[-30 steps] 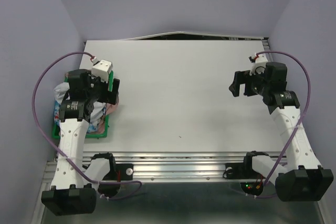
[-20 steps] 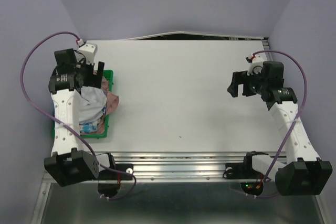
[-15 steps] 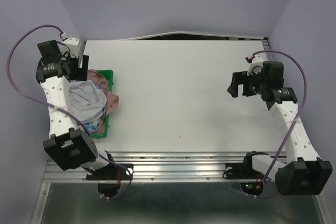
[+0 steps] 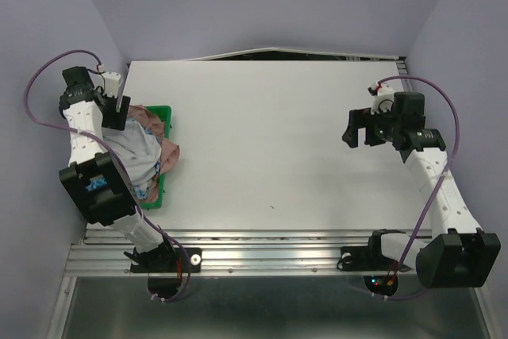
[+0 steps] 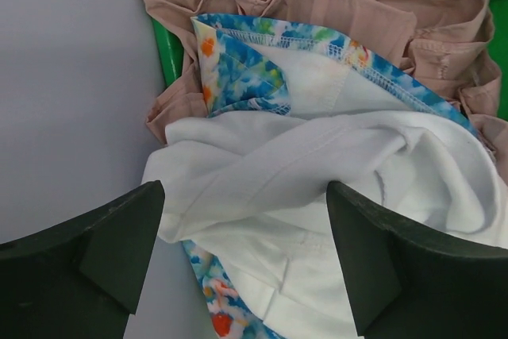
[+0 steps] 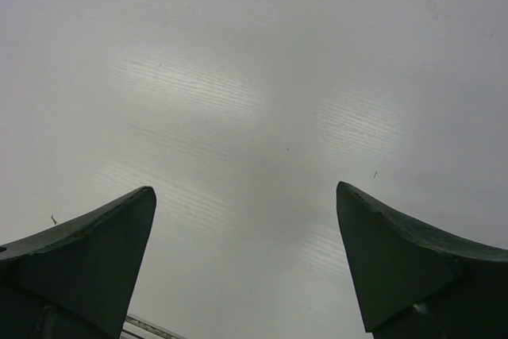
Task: Fold and stack the skirts
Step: Grab the skirt from the pile
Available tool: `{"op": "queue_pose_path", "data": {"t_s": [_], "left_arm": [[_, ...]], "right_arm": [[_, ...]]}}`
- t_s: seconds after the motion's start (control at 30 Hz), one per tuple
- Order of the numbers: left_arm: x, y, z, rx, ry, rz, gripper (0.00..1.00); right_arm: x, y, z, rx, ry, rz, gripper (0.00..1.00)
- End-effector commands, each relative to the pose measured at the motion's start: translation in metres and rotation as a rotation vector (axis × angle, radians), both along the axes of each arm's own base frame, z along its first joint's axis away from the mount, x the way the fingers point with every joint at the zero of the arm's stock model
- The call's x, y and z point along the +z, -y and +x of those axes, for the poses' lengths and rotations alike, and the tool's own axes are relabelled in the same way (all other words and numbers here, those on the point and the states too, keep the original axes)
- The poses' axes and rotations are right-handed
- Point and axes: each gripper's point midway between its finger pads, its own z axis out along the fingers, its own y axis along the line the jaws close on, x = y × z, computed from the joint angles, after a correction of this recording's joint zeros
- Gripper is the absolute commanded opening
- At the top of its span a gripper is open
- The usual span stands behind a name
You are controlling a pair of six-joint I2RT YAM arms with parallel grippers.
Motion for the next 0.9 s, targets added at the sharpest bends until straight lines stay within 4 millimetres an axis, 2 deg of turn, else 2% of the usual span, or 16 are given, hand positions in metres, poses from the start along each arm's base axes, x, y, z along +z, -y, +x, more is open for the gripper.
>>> {"op": "queue_pose_path", "data": {"t_s": [0.0,0.03,0.13,0.3,0.4,0.43,0.5,0.53,0.6,0.63,0.67,0.7,0.77,0.8,0.83,0.87], "left_arm": [[-0.003,-0.015,0.001,0.007,0.003,0.067,0.91],[-0.006,-0.015,0.000,0.005,-0.005,0.067,0.81],[-0.012,-0.013,-0.004,-0.006,-0.024,0.062,0.60],[-0.010,-0.016,-0.007,-0.004,-0.029,0.086,0.42],[0.001,-0.017,-0.006,-0.002,-0.013,0.095,0.15],[0.015,-0.015,-0.003,-0.001,0.016,0.094,0.00],[0.036,-0.009,0.000,-0.016,0.061,0.084,0.00],[0.063,-0.004,0.002,-0.024,0.127,0.087,0.00],[0.094,0.010,0.007,-0.058,0.204,0.097,0.00],[0.124,0.019,0.007,-0.068,0.281,0.119,0.00],[0.140,0.026,0.007,-0.078,0.321,0.131,0.00],[0.153,0.043,0.010,-0.112,0.361,0.138,0.00],[0.191,0.064,0.006,-0.131,0.470,0.183,0.00],[0.209,0.091,0.003,-0.177,0.529,0.181,0.00],[0.217,0.103,0.002,-0.194,0.556,0.183,0.00],[0.235,0.111,0.001,-0.195,0.611,0.192,0.00]], "right_arm": [[0.008,-0.005,0.004,0.026,0.020,0.009,1.00],[0.009,-0.005,0.005,0.028,0.020,0.011,1.00],[0.011,-0.006,0.008,0.028,0.021,0.013,1.00],[0.015,-0.006,0.009,0.030,0.031,0.016,1.00],[0.017,-0.006,0.009,0.027,0.035,0.014,1.00],[0.020,-0.005,0.010,0.026,0.045,0.011,1.00],[0.023,-0.005,0.010,0.021,0.050,0.012,1.00],[0.027,-0.005,0.011,0.021,0.060,0.014,1.00],[0.030,-0.006,0.012,0.024,0.066,0.018,1.00],[0.033,-0.007,0.014,0.028,0.071,0.025,1.00],[0.034,-0.008,0.015,0.030,0.072,0.028,1.00],[0.034,-0.009,0.016,0.032,0.071,0.032,1.00],[0.037,-0.011,0.017,0.039,0.072,0.043,1.00],[0.038,-0.012,0.019,0.042,0.072,0.047,1.00],[0.039,-0.012,0.020,0.041,0.071,0.050,1.00],[0.041,-0.012,0.022,0.042,0.075,0.050,1.00]]}}
